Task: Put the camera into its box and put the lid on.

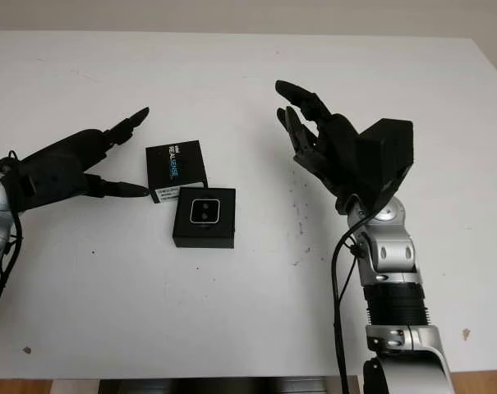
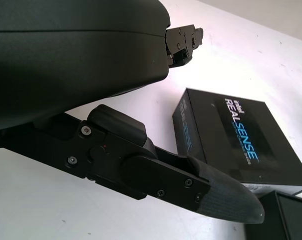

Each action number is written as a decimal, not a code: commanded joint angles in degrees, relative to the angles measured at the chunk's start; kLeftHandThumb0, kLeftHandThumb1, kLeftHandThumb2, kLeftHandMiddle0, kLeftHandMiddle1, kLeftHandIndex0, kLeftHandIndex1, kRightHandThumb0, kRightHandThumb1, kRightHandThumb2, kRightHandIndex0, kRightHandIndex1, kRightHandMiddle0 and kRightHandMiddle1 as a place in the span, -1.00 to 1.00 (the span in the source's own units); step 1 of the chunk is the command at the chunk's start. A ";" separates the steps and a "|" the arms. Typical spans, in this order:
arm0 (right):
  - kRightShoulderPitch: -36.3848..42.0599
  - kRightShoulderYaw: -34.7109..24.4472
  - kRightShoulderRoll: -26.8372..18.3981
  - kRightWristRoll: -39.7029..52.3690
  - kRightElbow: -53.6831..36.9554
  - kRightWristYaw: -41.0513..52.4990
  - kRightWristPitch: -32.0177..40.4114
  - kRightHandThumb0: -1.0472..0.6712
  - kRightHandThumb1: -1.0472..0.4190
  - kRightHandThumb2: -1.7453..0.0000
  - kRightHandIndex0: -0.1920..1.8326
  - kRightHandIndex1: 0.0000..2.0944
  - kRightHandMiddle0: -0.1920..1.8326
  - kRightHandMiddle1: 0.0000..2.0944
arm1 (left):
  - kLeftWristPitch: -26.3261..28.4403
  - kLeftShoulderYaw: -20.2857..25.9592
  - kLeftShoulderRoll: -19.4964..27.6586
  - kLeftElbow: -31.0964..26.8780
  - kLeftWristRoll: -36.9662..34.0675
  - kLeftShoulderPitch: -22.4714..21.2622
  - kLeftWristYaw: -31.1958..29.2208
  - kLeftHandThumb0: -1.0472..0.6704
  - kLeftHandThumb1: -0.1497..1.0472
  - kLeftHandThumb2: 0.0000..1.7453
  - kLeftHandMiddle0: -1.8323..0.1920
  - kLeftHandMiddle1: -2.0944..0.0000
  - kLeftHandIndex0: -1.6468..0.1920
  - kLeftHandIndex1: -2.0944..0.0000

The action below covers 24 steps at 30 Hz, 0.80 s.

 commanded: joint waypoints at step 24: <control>0.90 -0.10 0.62 -0.18 -1.24 -0.79 -0.86 -0.37 -1.00 0.24 -0.63 -0.94 -0.88 -0.41 | -4.34 -1.80 -4.14 7.72 1.58 -2.98 3.54 -0.98 0.94 -0.95 1.00 1.00 1.00 1.00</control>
